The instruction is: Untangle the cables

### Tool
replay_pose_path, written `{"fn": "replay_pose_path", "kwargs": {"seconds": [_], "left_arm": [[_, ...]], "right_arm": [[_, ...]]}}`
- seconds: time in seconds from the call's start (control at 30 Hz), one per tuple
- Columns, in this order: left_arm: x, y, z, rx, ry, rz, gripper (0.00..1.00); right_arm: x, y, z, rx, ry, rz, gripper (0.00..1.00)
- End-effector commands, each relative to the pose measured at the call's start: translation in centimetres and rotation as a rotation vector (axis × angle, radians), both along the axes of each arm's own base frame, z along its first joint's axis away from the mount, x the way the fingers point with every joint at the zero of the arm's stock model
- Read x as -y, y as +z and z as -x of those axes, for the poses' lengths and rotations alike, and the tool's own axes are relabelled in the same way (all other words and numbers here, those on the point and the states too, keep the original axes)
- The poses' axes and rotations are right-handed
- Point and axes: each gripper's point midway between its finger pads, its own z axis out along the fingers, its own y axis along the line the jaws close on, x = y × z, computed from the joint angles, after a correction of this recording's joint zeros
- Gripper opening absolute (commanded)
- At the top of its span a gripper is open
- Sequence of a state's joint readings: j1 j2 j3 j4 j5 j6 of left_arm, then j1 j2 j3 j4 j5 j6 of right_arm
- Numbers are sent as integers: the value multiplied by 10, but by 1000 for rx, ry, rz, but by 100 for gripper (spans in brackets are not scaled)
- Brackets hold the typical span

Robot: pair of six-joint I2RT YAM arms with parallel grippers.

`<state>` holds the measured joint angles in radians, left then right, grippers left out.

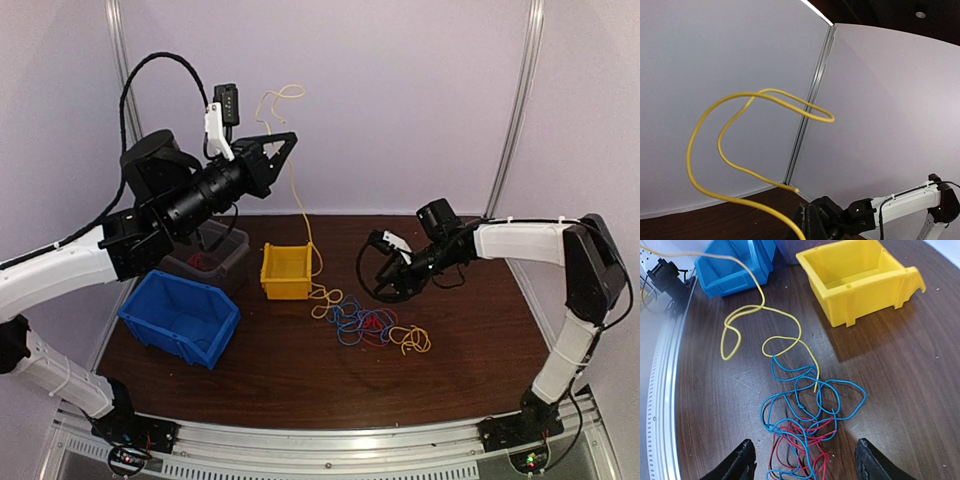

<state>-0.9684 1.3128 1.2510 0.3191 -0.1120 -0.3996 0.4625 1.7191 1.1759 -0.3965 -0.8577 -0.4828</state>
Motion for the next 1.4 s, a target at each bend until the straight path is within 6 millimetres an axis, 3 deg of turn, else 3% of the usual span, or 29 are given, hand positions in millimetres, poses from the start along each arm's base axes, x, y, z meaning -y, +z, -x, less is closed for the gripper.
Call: {"fn": "replay_pose_path", "kwargs": {"seconds": [0.0,0.37,0.53,0.7,0.77,0.87,1.0,1.2,1.3,1.37], "left_arm": [[-25,17,9,22,33,46,0],[-54,6,12,0,111,52,0],[-61,4,14,0,130,43,0],[-73,7,15,17,173,40,0],[-80,11,16,27,191,39,0],[-88,13,18,36,217,38,0],[-93,10,18,31,231,36,0],[-106,12,20,32,274,20,0],[-124,25,24,63,334,2,0],[-148,43,32,104,397,-5,0]], "right_arm": [[-32,-9,1,0,51,11,70],[-71,-60,-3,-4,145,129,74],[-72,-82,-7,-30,129,188,73],[-61,-93,-11,-10,76,250,68],[-54,-102,-11,-11,68,288,58],[-48,-114,-7,-43,67,324,29],[-43,-119,-4,-64,54,345,2],[-20,-118,-18,-52,-26,389,0],[7,-120,-27,-64,-87,414,0],[27,-122,-31,-70,-124,434,0]]}}
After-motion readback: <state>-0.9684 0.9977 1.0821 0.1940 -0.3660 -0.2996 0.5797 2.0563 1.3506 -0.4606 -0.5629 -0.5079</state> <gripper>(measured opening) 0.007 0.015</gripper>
